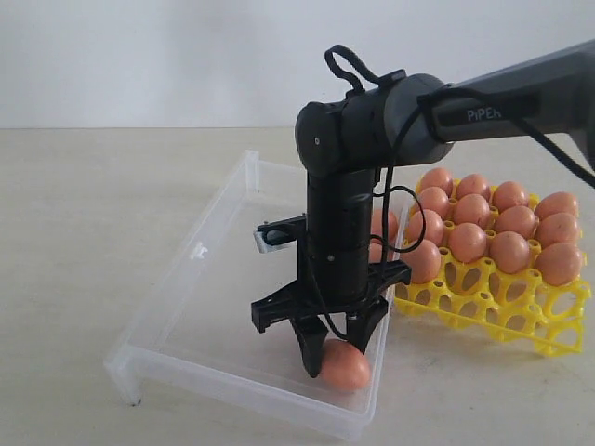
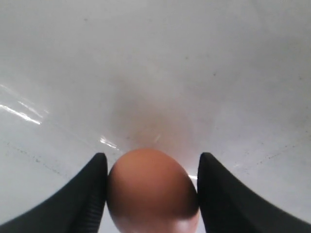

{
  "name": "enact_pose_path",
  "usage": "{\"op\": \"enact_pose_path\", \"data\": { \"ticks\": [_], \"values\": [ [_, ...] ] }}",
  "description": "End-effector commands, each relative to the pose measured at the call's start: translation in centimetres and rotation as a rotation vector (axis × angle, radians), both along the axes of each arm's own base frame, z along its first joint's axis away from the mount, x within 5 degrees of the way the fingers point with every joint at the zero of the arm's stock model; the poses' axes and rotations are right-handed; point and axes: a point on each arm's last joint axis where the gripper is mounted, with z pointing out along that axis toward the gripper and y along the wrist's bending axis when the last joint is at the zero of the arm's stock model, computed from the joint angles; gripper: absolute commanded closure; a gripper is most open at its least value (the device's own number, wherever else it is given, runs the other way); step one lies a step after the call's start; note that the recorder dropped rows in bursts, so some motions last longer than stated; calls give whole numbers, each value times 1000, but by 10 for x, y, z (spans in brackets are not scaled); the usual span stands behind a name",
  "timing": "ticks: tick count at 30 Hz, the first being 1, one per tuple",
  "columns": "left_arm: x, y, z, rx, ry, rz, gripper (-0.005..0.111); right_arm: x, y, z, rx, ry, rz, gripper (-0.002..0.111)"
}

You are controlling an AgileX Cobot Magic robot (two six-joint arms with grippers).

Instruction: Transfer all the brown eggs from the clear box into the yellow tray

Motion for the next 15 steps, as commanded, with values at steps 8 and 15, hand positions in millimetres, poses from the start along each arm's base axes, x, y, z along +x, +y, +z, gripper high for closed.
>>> {"op": "enact_pose_path", "data": {
  "ticks": [8,15],
  "values": [
    [0,0,0,-1,-7,-5,103,-2,0,15,67,-44,165,108],
    [0,0,0,-1,-6,-4,103,18,7,64,212,-434,112,108]
  ]
}}
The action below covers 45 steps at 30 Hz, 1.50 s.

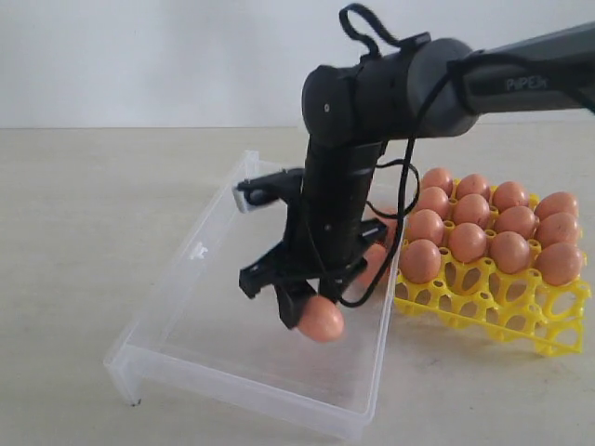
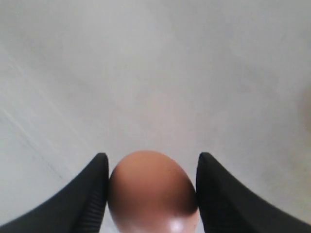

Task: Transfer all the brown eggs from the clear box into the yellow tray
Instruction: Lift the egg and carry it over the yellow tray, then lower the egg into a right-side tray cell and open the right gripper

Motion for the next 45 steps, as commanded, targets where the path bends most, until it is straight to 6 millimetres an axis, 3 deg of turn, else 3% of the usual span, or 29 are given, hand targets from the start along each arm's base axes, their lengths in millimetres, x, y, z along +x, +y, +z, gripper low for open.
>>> {"op": "enact_pose_path", "data": {
  "ticks": [1,9,14,20,24,29,32,34,38,40,45],
  "values": [
    [0,0,0,-1,-6,-4,103,10,3,38,113,-240,-27,108],
    [0,0,0,-1,-6,-4,103,13,2,87,244,-457,-124,108],
    [0,0,0,-1,-6,-4,103,-10,-17,123,362,-706,-182,108],
    [0,0,0,-1,-7,-4,103,-75,-69,131,487,-1032,-272,108],
    [0,0,0,-1,-7,-4,103,-115,-120,125,536,-1201,-450,108],
    [0,0,0,-1,-7,-4,103,-133,-179,105,515,-1220,-851,108],
    [0,0,0,-1,-7,-4,103,-132,-201,92,516,-1176,-1046,108],
    [0,0,0,-1,-7,-4,103,-126,-210,89,487,-1179,-1068,108],
    [0,0,0,-1,-7,-4,103,-107,-216,88,424,-1224,-871,108],
    [0,0,0,-1,-7,-4,103,-93,-217,89,484,-1202,-843,108],
    [0,0,0,-1,-7,-4,103,-56,-214,94,858,-1057,-630,108]
  ]
}}
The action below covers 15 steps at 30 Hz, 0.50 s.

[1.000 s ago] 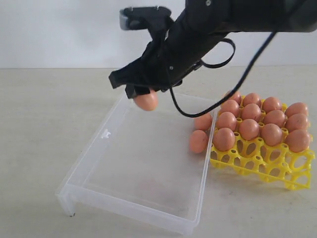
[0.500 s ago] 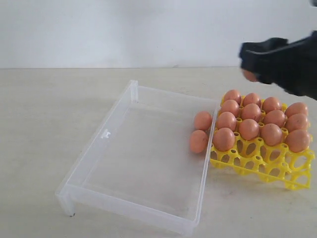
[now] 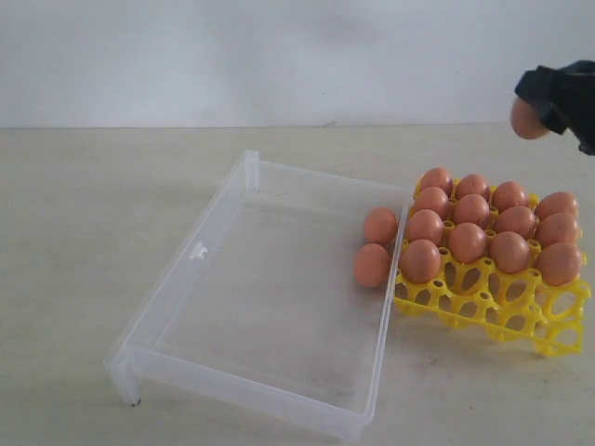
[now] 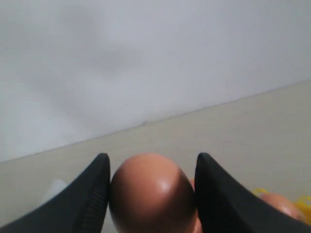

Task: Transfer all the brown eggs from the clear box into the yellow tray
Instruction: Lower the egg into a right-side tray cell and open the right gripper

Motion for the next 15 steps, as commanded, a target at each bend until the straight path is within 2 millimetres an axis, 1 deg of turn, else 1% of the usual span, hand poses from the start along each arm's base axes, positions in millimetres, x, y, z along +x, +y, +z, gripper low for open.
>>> {"op": "enact_pose_path", "data": {
  "ticks": [1,2,4,7,9,11,14,15],
  "values": [
    [0,0,0,-1,-7,-4,103,29,5,4,178,-58,421,108],
    [0,0,0,-1,-7,-4,103,34,4,3,204,-65,520,108],
    [0,0,0,-1,-7,-4,103,41,-2,-2,241,-66,643,108],
    [0,0,0,-1,-5,-4,103,52,-14,-21,252,-2,661,108],
    [0,0,0,-1,-5,-4,103,53,-15,-31,249,37,678,108],
    [0,0,0,-1,-5,-4,103,49,-11,-39,185,77,740,108],
    [0,0,0,-1,-7,-4,103,42,-8,-47,12,86,855,108],
    [0,0,0,-1,-7,-4,103,40,-7,-49,-11,100,878,108]
  ]
}}
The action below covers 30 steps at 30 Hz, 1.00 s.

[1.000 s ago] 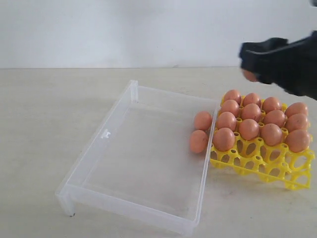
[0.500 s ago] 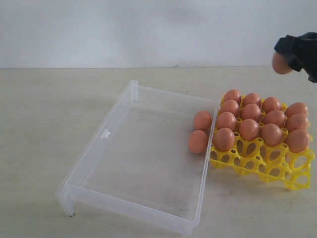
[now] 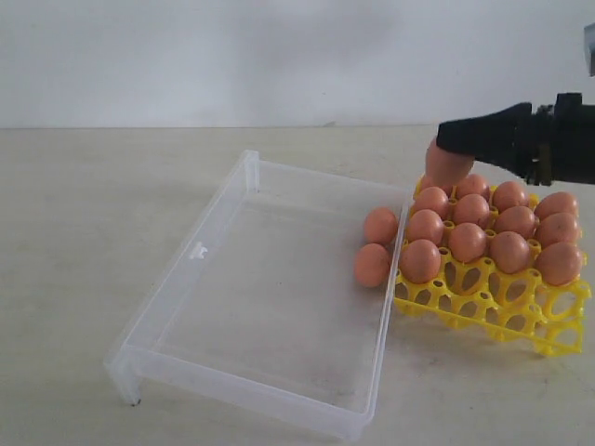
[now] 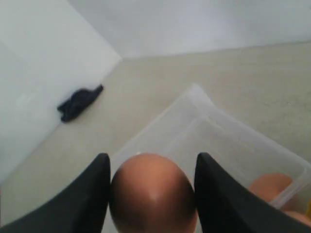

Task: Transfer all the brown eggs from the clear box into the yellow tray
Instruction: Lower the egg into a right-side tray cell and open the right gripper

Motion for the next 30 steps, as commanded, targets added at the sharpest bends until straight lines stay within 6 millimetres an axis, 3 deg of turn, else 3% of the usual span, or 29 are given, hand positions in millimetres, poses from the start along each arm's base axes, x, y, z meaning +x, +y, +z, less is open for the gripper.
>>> {"op": "enact_pose_path", "data": {
  "ticks": [1,7,16,22,30],
  "values": [
    [0,0,0,-1,-7,-4,103,-9,3,-8,-165,-50,145,108],
    [0,0,0,-1,-7,-4,103,-9,-4,-22,-399,-93,172,108],
    [0,0,0,-1,-7,-4,103,-15,-6,-38,-522,-136,193,108],
    [0,0,0,-1,-7,-4,103,-10,-7,-69,-497,-73,218,108],
    [0,0,0,-1,-7,-4,103,-2,-11,-87,-466,-41,146,108]
  ]
}}
